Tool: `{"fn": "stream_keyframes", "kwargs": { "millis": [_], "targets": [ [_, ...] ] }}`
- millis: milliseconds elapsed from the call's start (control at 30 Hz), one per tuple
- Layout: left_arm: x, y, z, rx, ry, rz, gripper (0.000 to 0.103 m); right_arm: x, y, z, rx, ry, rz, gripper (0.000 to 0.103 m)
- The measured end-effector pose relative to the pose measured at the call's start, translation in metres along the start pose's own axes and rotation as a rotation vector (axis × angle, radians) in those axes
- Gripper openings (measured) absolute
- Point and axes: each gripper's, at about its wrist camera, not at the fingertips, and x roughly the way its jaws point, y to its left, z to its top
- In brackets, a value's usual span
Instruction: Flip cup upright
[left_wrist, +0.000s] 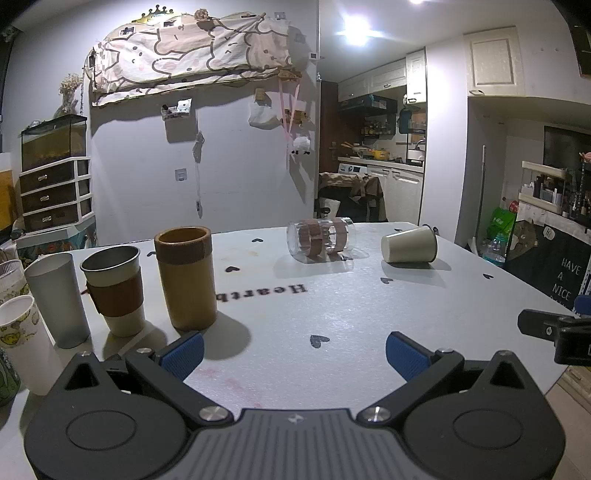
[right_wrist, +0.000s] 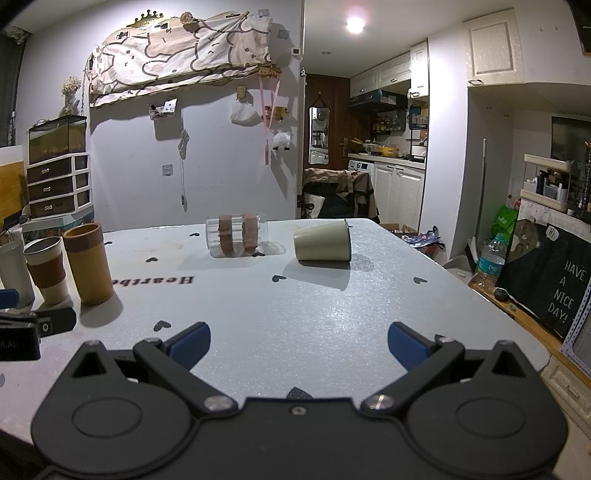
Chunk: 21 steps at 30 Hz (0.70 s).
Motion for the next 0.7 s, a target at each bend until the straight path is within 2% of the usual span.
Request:
{"fn": "stream_keyframes", "kwargs": {
  "millis": [700],
  "targets": [
    [-0.0010,0.0034,-0.0016,-0.003,-0.001,-0.003,0.103,-0.0004,0.0003,0.0004,-0.002,0.000,0.000,0.103]
  ]
}}
